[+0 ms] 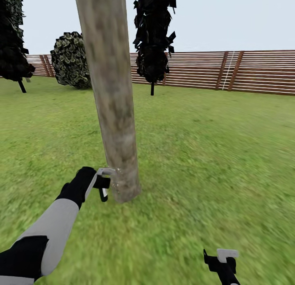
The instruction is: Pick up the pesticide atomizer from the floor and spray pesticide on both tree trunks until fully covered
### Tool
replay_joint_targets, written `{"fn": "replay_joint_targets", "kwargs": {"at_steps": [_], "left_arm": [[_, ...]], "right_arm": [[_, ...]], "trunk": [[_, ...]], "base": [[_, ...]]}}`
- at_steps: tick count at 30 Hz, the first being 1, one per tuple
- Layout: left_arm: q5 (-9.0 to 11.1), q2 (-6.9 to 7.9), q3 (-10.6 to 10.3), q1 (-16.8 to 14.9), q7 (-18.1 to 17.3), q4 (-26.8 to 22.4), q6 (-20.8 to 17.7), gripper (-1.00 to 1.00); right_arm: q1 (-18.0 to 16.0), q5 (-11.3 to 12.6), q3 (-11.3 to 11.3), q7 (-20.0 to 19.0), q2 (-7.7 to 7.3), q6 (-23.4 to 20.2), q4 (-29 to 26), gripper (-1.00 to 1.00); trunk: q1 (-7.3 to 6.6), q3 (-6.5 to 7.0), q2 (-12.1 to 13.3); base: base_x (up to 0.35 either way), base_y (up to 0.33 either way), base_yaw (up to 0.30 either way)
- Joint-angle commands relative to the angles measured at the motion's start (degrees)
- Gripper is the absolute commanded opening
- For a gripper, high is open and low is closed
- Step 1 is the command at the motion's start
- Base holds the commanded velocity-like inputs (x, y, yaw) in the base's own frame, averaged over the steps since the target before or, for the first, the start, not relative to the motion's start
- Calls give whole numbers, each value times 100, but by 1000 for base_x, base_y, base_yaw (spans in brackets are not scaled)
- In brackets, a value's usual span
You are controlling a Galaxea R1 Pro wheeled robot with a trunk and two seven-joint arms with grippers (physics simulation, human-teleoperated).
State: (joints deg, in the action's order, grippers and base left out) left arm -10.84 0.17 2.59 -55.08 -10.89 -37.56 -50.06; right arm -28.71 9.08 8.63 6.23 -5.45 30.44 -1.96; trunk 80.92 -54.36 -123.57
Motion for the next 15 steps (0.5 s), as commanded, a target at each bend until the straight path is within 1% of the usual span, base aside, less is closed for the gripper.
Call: {"fn": "replay_joint_targets", "kwargs": {"at_steps": [1, 4, 5, 7, 9, 10, 12, 15], "left_arm": [[-53, 21, 26, -2, -61, -9, -19, -100], [-74, 169, 28, 36, -69, -14, -13, -100], [-75, 163, 13, 47, -63, -14, -13, -100], [-66, 129, 9, 57, -48, -14, -8, -100], [-63, -8, 6, 59, -31, -21, -4, -100], [-65, -40, 1, 53, -22, -25, 0, -100], [-67, -66, -2, 44, -15, -29, 3, -100], [-68, -84, -4, 56, -3, -27, 5, -100]], "right_arm": [[-3, 50, 51, 15, 0, 15, 2, 100], [-3, 50, 51, 18, 0, 15, 2, 100], [-3, 50, 51, 19, 0, 15, 2, 100], [-3, 50, 51, 19, 0, 15, 2, 100], [-3, 50, 50, 17, 0, 15, 2, 100], [-3, 50, 51, 17, 0, 15, 2, 100], [-3, 50, 51, 16, 0, 15, 2, 100], [-3, 50, 51, 13, 0, 15, 2, 100]], "trunk": [[-1, -5, -2], [-1, -5, -2], [-1, -5, -2], [-1, -5, -2], [-1, -5, -2], [-1, -5, -2], [-1, -5, -2], [-1, -5, -2]], "base": [[0, 0, 6], [0, 0, 1], [0, 0, 0], [0, 0, 0], [0, 0, 0], [20, -11, 0], [90, -91, 0], [159, -183, 0]]}}
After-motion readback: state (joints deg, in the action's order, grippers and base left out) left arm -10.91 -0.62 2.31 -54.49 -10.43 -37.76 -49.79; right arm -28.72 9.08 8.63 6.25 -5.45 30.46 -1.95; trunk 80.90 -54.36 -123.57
